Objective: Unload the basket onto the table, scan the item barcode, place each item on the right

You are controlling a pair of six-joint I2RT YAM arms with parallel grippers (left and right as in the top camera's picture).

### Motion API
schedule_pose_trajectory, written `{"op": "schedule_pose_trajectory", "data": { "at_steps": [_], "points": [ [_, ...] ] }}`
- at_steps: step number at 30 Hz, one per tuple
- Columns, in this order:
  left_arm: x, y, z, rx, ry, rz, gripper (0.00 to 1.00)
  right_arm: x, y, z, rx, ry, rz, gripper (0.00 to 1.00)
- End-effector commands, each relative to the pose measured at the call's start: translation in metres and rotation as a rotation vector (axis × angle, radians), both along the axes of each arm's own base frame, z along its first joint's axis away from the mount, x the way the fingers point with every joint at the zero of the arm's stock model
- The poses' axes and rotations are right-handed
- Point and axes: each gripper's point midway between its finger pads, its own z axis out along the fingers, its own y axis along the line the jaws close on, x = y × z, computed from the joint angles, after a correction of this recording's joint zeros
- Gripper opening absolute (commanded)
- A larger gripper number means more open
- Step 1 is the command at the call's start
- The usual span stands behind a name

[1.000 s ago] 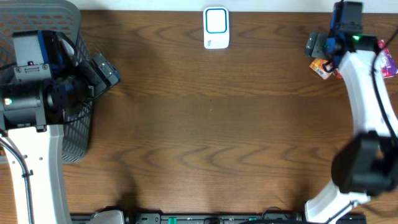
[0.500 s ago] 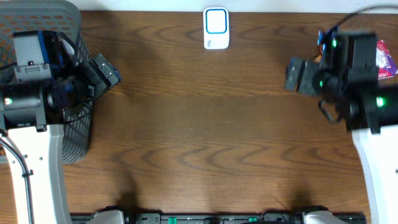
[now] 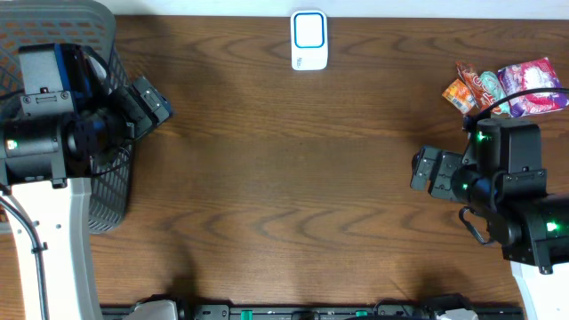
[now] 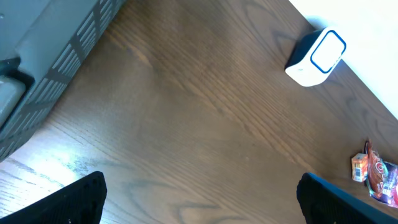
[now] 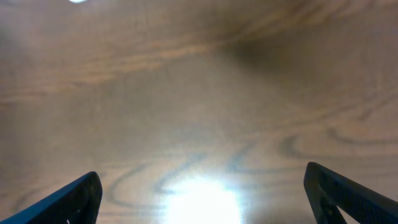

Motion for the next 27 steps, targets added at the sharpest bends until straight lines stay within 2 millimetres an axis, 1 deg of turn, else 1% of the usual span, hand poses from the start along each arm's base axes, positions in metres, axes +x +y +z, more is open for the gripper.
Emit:
{"op": "schedule_pose_trajectory", "data": {
  "at_steps": [1, 4, 10, 11, 14, 27],
  "points": [
    [-0.001, 0.003, 0.001, 0.014, -0.002, 0.002, 0.98, -0.009, 0.001, -0.007, 0.008, 0.044, -0.006, 0.99],
    [-0.001, 0.003, 0.001, 0.014, -0.003, 0.002, 0.98, -0.014, 0.001, -0.010, 0.010, 0.067, -0.002, 0.99],
    [-0.001, 0.003, 0.001, 0.014, -0.003, 0.002, 0.98, -0.014, 0.000, -0.010, 0.002, 0.069, 0.000, 0.99],
    [-0.001, 0.003, 0.001, 0.014, -0.002, 0.002, 0.98, -0.018, -0.003, -0.012, -0.023, 0.084, 0.007, 0.99],
    [-0.001, 0.003, 0.001, 0.014, -0.002, 0.002, 0.98, -0.023, -0.004, -0.015, -0.028, 0.108, 0.010, 0.99],
    [-0.001, 0.003, 0.001, 0.014, -0.002, 0.002, 0.98, -0.022, -0.004, -0.015, -0.030, 0.104, 0.008, 0.99]
  ]
}}
